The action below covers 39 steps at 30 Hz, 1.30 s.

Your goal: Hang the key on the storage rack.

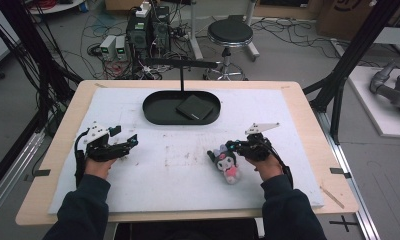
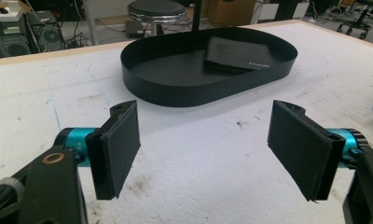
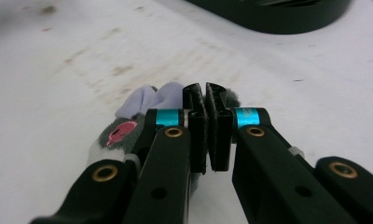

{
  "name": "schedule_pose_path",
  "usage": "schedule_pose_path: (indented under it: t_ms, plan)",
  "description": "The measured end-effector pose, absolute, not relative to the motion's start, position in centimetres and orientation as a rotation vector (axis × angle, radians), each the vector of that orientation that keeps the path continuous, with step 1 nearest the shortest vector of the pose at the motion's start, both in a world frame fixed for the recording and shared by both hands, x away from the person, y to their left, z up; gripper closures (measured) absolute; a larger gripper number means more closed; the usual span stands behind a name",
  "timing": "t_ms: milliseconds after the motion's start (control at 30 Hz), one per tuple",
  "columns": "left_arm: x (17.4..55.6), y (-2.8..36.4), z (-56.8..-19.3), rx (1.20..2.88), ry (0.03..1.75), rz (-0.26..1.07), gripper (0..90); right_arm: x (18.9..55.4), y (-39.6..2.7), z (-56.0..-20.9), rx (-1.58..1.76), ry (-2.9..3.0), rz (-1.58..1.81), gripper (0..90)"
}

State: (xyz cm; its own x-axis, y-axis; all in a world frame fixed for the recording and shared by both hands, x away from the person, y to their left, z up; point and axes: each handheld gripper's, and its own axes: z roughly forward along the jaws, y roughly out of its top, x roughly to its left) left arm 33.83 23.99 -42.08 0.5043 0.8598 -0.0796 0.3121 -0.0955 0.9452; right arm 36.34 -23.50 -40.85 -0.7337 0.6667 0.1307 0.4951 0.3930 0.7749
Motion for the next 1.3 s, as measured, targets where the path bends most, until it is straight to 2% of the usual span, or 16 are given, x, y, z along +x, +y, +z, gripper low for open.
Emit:
schedule_pose_path:
  t_ms: [167, 267, 300, 400, 467, 533, 633, 767, 1000, 1033, 1100, 1300]
  plan:
    - [33.9, 23.9, -42.0, 1.654, 1.014, 0.633, 25.3, 38.3, -23.6, -40.2, 1.004, 2.386, 1.126, 88.4]
    - [33.9, 24.0, -42.0, 1.651, 1.013, 0.631, 25.5, 39.1, -23.4, -40.6, 1.025, 2.378, 1.105, 84.8]
    - [34.0, 24.0, -42.0, 1.648, 1.016, 0.628, 25.4, 39.2, -23.3, -40.8, 1.033, 2.375, 1.081, 80.2]
    - [34.0, 24.1, -42.1, 1.647, 1.018, 0.626, 25.5, 38.9, -23.2, -40.6, 1.043, 2.356, 1.067, 50.3]
    - [34.0, 24.1, -42.0, 1.647, 1.017, 0.627, 25.5, 38.2, -23.2, -40.1, 1.019, 2.318, 1.072, 36.1]
    - [33.9, 24.1, -42.0, 1.642, 1.017, 0.628, 25.4, 37.3, -23.0, -39.8, 0.994, 2.293, 1.068, 27.7]
    - [33.9, 24.2, -42.0, 1.646, 1.014, 0.633, 25.5, 35.6, -22.4, -40.0, 0.946, 2.287, 1.054, 20.8]
    - [33.9, 24.1, -42.0, 1.648, 1.012, 0.633, 25.5, 33.8, -21.6, -41.8, 0.904, 2.297, 0.979, 20.8]
    - [33.8, 24.2, -41.9, 1.644, 1.013, 0.636, 25.5, 34.0, -21.4, -43.5, 0.944, 2.345, 0.815, 20.7]
    - [33.8, 24.3, -41.9, 1.645, 1.013, 0.637, 25.4, 34.1, -21.6, -43.5, 0.951, 2.348, 0.817, 21.8]
    - [33.8, 24.3, -41.9, 1.642, 1.016, 0.635, 25.4, 34.1, -21.9, -43.5, 0.954, 2.377, 0.808, 31.9]
    - [33.8, 24.4, -41.9, 1.644, 1.018, 0.64, 25.4, 34.4, -22.1, -43.3, 0.932, 2.411, 0.779, 41.2]
